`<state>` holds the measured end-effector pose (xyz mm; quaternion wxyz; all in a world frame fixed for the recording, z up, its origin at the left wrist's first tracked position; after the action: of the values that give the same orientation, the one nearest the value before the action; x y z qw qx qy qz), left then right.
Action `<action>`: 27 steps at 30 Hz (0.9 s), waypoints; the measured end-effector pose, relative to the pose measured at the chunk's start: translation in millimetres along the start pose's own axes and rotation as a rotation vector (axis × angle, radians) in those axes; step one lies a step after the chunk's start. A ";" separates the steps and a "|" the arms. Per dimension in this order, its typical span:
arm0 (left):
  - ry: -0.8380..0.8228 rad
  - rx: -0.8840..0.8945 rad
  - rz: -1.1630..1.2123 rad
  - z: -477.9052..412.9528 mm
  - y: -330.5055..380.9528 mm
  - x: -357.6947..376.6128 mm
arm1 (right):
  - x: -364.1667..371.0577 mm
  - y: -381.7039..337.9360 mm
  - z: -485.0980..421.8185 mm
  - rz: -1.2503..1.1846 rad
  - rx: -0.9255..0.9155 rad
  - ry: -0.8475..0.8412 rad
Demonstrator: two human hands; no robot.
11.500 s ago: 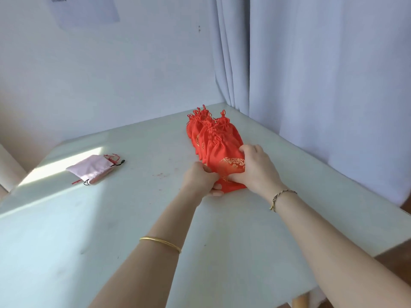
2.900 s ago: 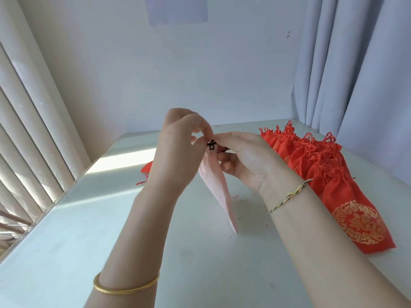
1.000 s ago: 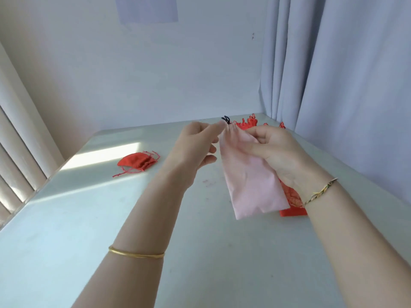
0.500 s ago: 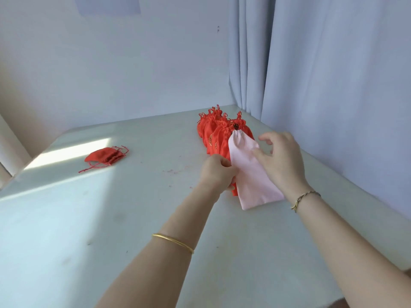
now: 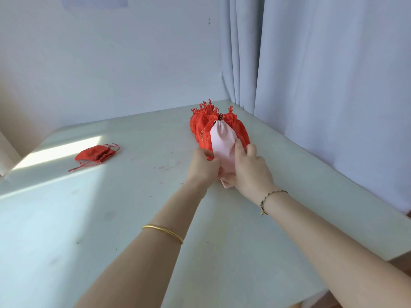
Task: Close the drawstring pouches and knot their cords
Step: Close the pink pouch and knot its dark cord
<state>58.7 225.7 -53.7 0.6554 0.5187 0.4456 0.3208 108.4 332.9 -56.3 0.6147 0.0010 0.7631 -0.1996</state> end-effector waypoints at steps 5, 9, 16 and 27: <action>0.005 -0.016 0.048 -16.0 2.4 -7.9 | 6.9 -5.1 -29.6 -0.060 0.017 -0.008; 0.011 0.004 0.039 -18.9 5.0 -11.9 | 6.8 -8.0 -39.1 -0.127 0.025 -0.018; 0.024 0.086 0.018 -9.8 1.9 -10.8 | -0.8 -4.7 -10.1 -0.155 0.007 0.126; 0.031 0.088 0.021 2.9 -2.6 -11.7 | -11.5 -10.2 20.1 -0.125 0.018 0.184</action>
<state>56.6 213.6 -53.1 0.6217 0.5466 0.4636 0.3159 127.5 320.2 -45.7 0.5283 -0.0229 0.8131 -0.2435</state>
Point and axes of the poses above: each hand's wrist, its own z-axis away from the middle knuckle, its own x-axis out of the palm, y = z × x, the point moved 5 cm from there along -z, towards the middle knuckle, and after that the axes turned 8 degrees about -y, right-handed, at the moved point
